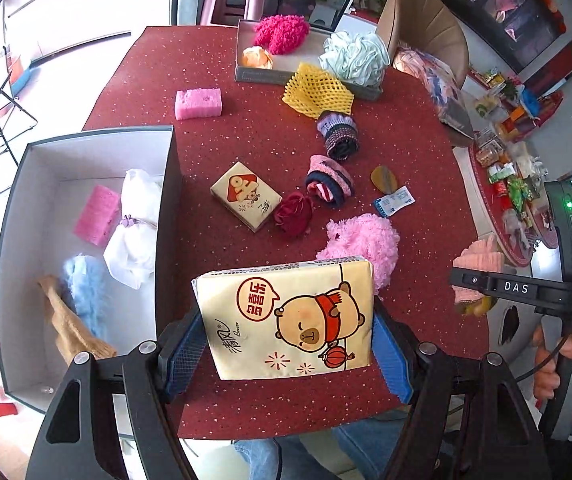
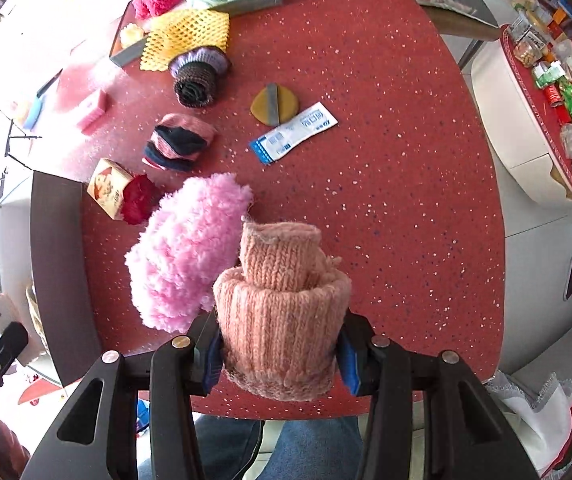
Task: Organize soft objects
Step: 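Carry tissue pack into the box with left tool while right tool carries pink hat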
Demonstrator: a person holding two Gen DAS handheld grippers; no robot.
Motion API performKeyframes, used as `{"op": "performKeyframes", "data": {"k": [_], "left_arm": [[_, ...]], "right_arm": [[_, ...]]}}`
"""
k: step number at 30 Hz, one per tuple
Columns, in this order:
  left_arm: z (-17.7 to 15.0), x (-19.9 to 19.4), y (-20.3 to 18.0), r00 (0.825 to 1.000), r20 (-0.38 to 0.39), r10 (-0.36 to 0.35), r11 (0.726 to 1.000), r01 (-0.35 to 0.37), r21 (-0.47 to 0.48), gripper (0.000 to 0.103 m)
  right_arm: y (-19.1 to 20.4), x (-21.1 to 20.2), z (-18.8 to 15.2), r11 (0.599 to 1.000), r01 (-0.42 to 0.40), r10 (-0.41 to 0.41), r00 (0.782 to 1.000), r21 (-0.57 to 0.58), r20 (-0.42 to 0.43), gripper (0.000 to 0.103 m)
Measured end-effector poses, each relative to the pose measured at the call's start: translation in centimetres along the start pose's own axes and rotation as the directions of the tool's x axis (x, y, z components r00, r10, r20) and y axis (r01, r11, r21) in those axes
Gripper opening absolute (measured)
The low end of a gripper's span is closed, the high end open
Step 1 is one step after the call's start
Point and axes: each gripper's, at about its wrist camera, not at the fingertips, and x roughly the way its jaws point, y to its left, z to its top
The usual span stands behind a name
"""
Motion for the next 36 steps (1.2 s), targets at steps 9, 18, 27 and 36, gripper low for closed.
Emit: {"op": "performKeyframes", "data": {"k": [9,18,27,36], "left_arm": [[-0.3,-0.6,0.6,0.999,0.023,-0.025,1.0,0.026,-0.004,0.076],[-0.9,-1.3,1.4,0.998,0.052,-0.043,0.998,0.045,-0.036,0.076],[-1.8,-2.2,2.3,0.996,0.073,-0.052,0.996,0.057,-0.072,0.076],[-3.0,-3.2,3.9,0.995,0.097,-0.035,0.991,0.047,-0.125,0.076]], "right_arm": [[1.5,-0.8,0.1,0.999,0.026,-0.025,1.0,-0.03,0.019,0.049],[3.1,-1.3,0.4,0.995,0.046,-0.043,0.999,-0.087,0.031,0.049],[4.6,-1.7,0.2,0.988,0.057,-0.053,0.998,-0.142,0.035,0.049],[6.3,-1.7,0.1,0.981,0.058,-0.052,0.998,-0.184,0.036,0.049]]}}
